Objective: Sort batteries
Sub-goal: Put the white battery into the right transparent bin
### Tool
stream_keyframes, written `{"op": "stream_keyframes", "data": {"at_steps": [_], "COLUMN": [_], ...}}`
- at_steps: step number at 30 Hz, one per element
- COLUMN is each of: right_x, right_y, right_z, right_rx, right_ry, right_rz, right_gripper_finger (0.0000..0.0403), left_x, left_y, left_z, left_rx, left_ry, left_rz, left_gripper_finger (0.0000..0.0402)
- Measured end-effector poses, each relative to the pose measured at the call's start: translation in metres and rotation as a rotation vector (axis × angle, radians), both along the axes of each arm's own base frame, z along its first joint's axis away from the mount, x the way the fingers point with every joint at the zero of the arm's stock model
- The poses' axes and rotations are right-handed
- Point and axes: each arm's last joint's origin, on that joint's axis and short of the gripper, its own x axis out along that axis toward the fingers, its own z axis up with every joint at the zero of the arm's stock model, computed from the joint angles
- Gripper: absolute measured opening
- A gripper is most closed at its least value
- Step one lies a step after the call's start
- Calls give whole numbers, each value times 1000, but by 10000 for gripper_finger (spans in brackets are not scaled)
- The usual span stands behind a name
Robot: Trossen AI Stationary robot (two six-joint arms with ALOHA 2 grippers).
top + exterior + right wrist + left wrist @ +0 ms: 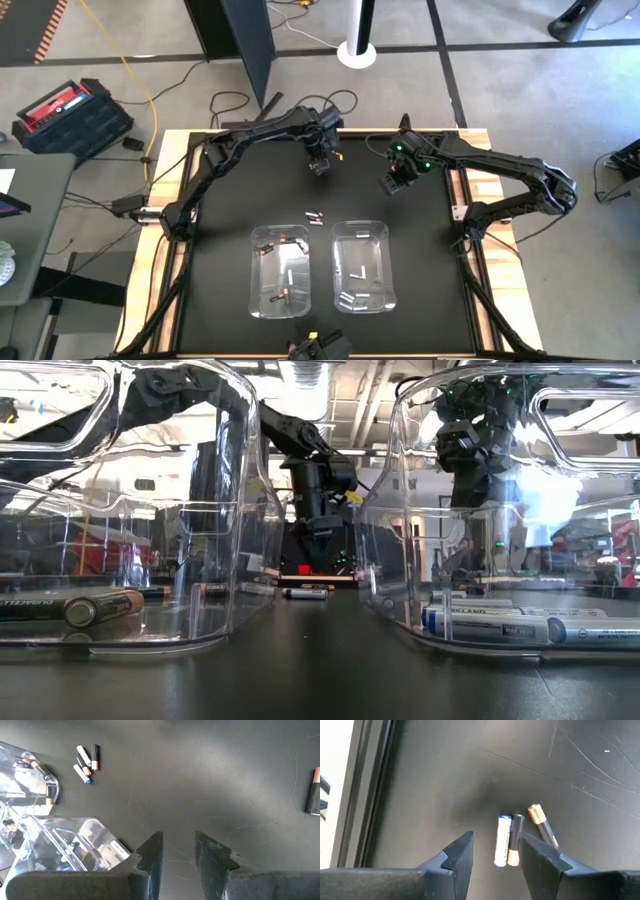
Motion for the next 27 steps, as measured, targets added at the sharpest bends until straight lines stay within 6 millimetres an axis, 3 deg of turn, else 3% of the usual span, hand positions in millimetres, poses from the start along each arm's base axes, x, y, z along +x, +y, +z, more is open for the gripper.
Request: {"op": "stream_keyframes", "data": {"at_steps": [27], "right_x": [0], "right_y": [0], "right_z": [0], "right_rx": [0], "right_ry": [0], "right_rz": [0], "right_gripper_finger": [127], "left_x": [-2], "left_y": [3], "left_z": [-11], "left_rx": [9], "left_ry": [54], "left_rz": [128], "left_gripper_finger": [148]}}
